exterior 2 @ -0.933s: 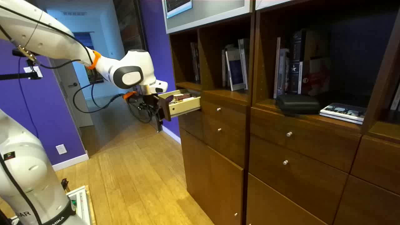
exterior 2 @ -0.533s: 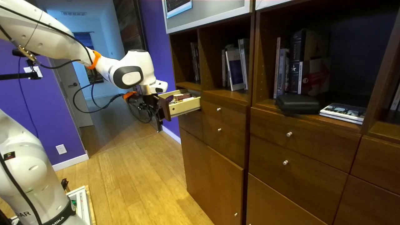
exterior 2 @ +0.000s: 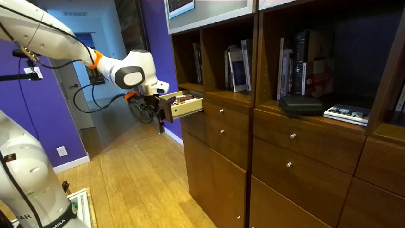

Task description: Close the open drawer fully

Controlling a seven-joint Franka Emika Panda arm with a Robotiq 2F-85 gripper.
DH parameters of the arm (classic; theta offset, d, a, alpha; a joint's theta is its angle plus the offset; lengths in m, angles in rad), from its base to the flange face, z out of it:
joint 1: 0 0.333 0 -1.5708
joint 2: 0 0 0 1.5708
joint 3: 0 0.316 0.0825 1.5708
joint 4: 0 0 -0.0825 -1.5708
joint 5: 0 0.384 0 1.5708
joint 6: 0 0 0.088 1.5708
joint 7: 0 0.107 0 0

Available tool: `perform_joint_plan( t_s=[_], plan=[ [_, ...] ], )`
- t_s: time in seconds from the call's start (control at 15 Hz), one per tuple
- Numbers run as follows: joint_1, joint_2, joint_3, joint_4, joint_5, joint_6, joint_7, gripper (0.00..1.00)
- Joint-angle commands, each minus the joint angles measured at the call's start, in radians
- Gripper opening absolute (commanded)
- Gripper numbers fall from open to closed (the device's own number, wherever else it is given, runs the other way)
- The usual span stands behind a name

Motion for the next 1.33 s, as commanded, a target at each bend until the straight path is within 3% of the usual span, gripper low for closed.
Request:
perform_joint_plan(
  t_s=[0.0,0.2,0.27,0.4,1.0,1.27],
  plan=[
    [0.024,0.070,0.040,0.087,0.084,-0.073,0.090,1.00],
    [0.055,0.110,0.060,0.123,0.207,-0.063,0.091,1.00],
    [0.054,0.124,0.070,0.129,0.225,-0.021,0.103,0.75],
    [0.049,0.146,0.081,0.148,0.253,0.024,0.133,0.68],
    [0.036,0.230,0.108,0.193,0.224,0.295,0.364,0.03],
    [0.037,0.260,0.118,0.202,0.196,0.379,0.388,0.00]
  ],
)
